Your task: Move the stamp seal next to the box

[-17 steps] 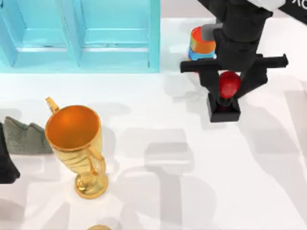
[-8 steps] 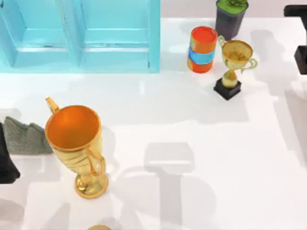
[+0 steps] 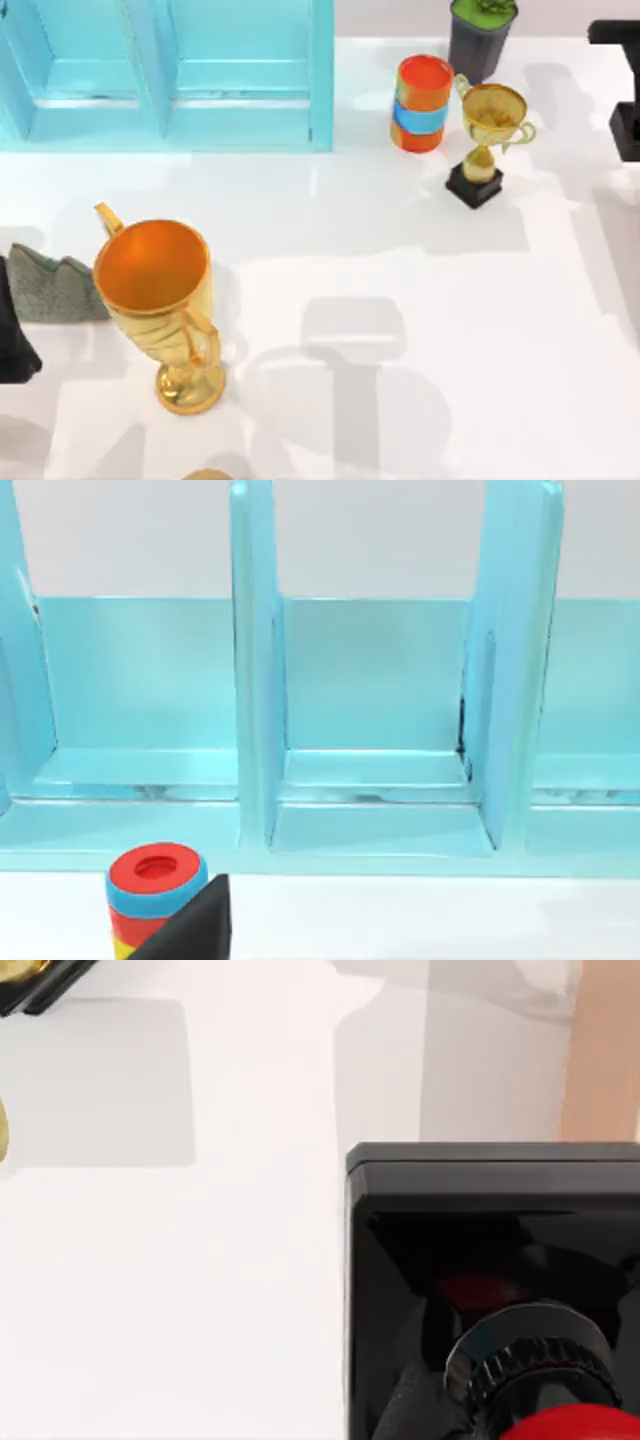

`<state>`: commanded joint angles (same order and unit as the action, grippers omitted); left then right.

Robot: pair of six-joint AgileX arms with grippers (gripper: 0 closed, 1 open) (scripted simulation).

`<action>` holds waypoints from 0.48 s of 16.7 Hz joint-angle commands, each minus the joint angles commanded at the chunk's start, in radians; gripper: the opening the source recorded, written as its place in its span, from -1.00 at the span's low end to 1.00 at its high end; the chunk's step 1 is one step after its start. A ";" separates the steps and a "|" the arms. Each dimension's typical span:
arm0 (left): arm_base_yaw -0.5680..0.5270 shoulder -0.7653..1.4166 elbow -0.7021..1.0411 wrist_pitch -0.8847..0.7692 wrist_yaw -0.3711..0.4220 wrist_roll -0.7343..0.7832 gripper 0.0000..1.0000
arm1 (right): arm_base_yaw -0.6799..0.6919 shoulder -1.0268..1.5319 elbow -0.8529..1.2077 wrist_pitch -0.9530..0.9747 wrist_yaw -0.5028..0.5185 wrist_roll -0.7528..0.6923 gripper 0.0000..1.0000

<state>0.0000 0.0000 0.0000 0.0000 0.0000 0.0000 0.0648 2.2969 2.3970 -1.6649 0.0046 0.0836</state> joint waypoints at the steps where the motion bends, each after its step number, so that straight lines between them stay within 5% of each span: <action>1: 0.000 0.000 0.000 0.000 0.000 0.000 1.00 | 0.000 -0.010 -0.044 0.032 -0.001 0.000 -1.00; 8: 0.000 0.000 0.000 0.000 0.000 0.000 1.00 | 0.001 -0.073 -0.342 0.258 -0.002 0.001 -1.00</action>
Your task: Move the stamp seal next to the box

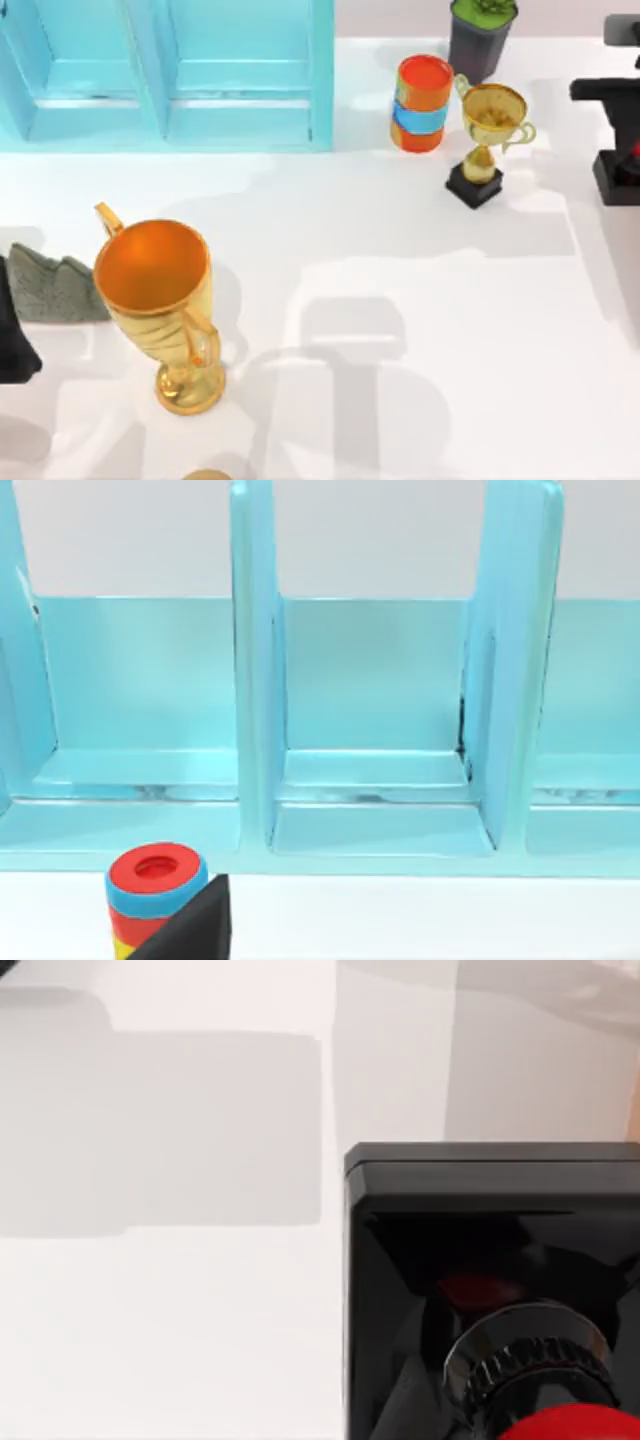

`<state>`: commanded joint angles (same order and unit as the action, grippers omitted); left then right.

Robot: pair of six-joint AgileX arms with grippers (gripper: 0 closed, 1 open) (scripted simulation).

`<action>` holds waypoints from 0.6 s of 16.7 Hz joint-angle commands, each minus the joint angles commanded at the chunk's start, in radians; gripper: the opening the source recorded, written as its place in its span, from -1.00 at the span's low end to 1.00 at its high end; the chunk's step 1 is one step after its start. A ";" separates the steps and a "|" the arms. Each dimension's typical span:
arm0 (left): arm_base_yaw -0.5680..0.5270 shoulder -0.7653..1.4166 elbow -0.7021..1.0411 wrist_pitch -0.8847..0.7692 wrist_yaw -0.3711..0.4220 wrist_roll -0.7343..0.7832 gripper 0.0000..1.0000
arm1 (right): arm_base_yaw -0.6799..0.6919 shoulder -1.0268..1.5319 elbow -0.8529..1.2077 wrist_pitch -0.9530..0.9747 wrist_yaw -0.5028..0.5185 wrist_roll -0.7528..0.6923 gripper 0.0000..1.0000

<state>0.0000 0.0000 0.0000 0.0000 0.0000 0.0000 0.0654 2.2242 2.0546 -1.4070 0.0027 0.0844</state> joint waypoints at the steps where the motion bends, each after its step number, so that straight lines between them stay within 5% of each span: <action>1: 0.000 0.000 0.000 0.000 0.000 0.000 1.00 | -0.001 -0.002 -0.008 0.008 0.000 0.000 -1.00; 4: 0.000 0.000 0.000 0.000 0.000 0.000 1.00 | -0.001 -0.002 -0.008 0.008 0.000 0.000 -1.00; 10: 0.000 0.000 0.000 0.000 0.000 0.000 1.00 | -0.001 -0.002 -0.008 0.008 0.000 0.000 -0.10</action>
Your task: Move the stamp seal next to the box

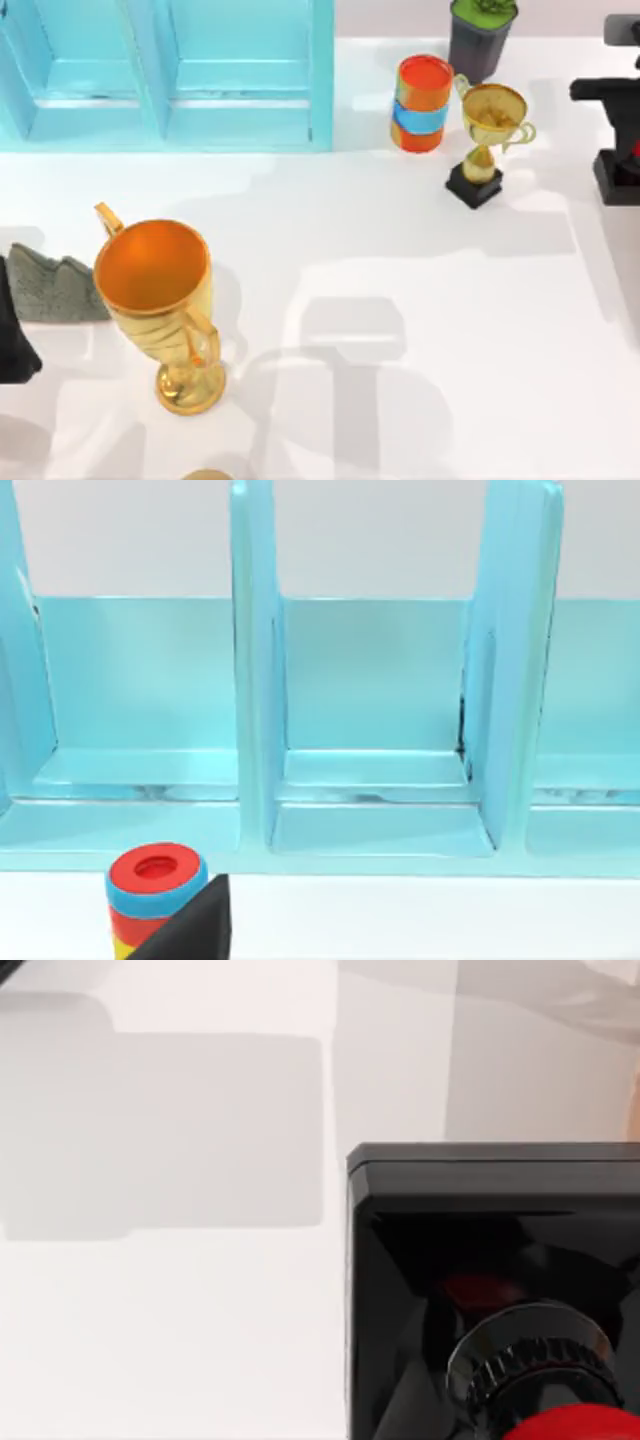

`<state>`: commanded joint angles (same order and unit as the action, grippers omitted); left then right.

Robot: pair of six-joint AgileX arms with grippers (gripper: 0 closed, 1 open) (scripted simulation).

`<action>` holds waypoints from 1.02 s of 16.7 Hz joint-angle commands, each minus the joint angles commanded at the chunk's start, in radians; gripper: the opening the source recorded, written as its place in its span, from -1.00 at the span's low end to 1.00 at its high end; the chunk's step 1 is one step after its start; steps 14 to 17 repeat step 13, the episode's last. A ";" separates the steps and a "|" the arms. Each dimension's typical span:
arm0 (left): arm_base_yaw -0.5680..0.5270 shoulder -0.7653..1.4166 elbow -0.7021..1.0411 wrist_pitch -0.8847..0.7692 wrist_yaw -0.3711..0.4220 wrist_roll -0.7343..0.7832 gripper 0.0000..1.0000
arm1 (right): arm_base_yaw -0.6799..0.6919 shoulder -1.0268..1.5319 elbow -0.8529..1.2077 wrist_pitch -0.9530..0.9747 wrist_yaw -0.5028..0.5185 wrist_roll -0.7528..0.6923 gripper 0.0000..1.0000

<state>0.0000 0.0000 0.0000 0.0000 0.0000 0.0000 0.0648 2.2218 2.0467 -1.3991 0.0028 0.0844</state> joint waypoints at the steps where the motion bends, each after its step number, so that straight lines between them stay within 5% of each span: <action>1: 0.000 0.000 0.000 0.000 0.000 0.000 1.00 | 0.000 0.000 0.000 0.000 0.000 0.000 0.06; 7: 0.000 0.000 0.000 0.000 0.000 0.000 1.00 | 0.000 0.000 0.000 0.000 0.000 0.000 0.96; 17: 0.000 0.000 0.000 0.000 0.000 0.000 1.00 | 0.000 0.000 0.000 0.000 0.000 0.000 1.00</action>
